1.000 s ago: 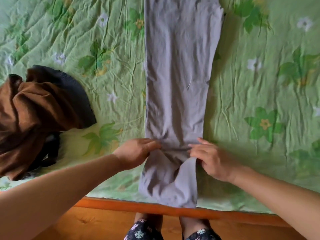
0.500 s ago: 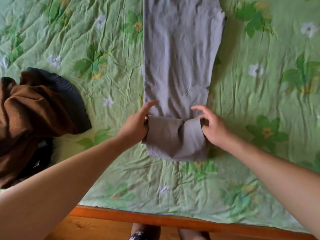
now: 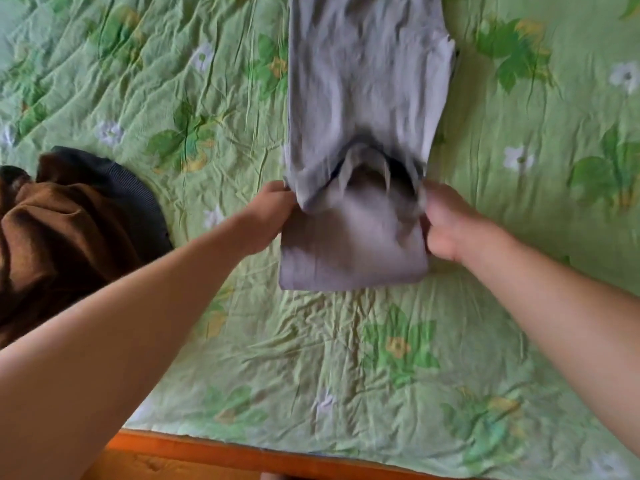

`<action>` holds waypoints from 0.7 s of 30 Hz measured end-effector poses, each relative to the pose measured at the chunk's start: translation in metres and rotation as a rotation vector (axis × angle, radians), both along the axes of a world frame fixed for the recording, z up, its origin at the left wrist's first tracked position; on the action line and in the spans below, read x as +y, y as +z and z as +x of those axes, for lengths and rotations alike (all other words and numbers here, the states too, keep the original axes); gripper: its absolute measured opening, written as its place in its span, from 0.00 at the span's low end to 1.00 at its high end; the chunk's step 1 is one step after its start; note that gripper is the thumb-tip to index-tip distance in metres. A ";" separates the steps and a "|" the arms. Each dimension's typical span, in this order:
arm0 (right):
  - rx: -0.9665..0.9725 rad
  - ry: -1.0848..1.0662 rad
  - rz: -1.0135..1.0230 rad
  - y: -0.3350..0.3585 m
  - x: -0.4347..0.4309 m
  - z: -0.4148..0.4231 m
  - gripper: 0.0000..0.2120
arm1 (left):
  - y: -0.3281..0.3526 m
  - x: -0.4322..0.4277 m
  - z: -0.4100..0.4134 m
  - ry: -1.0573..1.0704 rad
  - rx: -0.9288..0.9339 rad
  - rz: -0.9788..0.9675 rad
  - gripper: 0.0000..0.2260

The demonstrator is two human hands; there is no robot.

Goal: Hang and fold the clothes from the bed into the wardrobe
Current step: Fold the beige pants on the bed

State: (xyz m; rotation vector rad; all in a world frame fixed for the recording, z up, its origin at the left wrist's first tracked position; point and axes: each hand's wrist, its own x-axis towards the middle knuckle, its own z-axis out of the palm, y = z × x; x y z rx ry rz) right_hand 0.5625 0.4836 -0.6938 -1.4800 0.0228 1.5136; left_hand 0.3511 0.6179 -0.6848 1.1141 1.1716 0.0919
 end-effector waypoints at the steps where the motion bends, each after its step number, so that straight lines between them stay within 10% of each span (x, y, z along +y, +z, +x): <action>1: 0.061 0.015 -0.074 -0.004 0.005 0.003 0.17 | -0.002 0.005 0.007 0.080 0.051 -0.127 0.08; 8: 0.207 0.205 -0.134 -0.014 -0.032 -0.009 0.18 | -0.010 -0.005 -0.010 0.059 0.018 -0.367 0.16; 15: -0.431 0.346 -0.031 -0.003 -0.071 -0.042 0.10 | -0.005 -0.050 -0.058 -0.016 -0.091 -0.375 0.17; 21: -0.076 0.158 -0.044 -0.005 -0.084 -0.041 0.09 | -0.009 -0.065 -0.067 -0.018 -0.041 -0.290 0.13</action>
